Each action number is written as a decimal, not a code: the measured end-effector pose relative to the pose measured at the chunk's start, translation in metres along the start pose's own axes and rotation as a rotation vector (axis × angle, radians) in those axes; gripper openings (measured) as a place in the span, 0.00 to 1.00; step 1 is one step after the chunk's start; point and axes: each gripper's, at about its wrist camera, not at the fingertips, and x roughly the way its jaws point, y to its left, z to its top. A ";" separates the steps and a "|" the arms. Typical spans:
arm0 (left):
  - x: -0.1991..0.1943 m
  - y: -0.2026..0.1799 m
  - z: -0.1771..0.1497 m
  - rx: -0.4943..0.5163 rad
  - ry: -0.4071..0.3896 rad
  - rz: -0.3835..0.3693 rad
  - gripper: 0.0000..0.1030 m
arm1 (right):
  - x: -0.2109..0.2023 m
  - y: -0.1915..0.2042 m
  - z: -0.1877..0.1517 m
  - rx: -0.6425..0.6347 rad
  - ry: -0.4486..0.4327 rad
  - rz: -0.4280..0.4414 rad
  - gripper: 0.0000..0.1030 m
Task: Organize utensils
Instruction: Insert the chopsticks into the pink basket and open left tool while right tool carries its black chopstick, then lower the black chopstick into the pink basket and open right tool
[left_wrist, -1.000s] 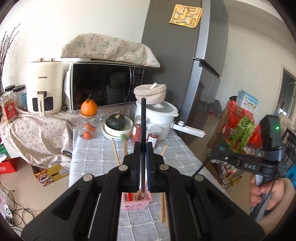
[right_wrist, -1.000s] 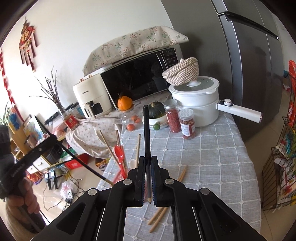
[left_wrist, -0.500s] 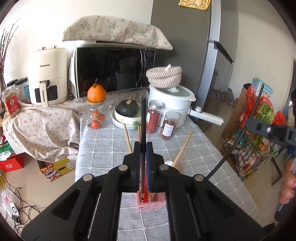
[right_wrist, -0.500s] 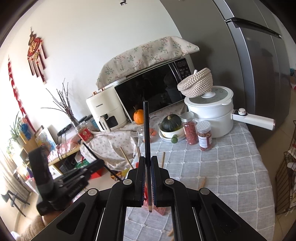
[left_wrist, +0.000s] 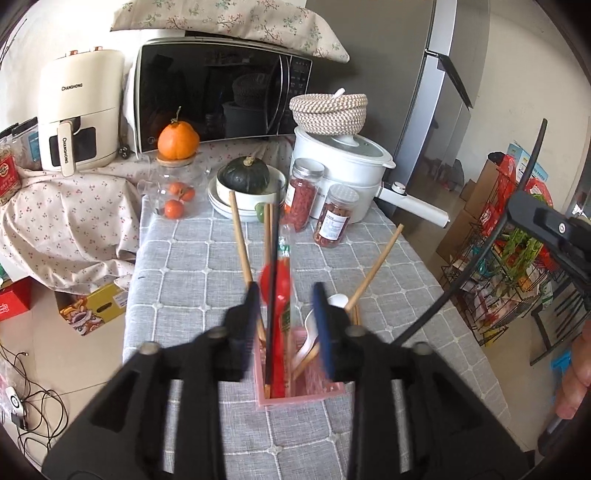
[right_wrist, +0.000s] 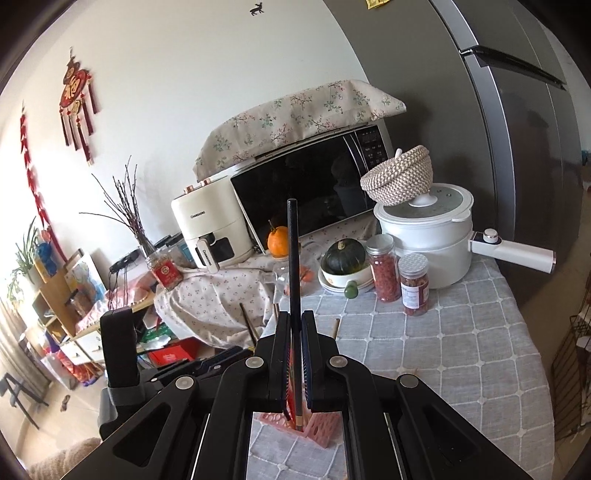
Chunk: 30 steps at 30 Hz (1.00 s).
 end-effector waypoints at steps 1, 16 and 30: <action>-0.003 0.001 0.000 -0.006 -0.006 0.006 0.51 | 0.001 0.000 -0.001 -0.004 -0.006 -0.004 0.06; -0.010 0.025 -0.018 -0.135 0.121 0.120 0.80 | 0.045 -0.006 -0.021 0.021 0.038 0.001 0.06; 0.002 0.035 -0.037 -0.185 0.162 0.145 0.80 | 0.078 -0.019 -0.043 0.066 0.171 0.033 0.11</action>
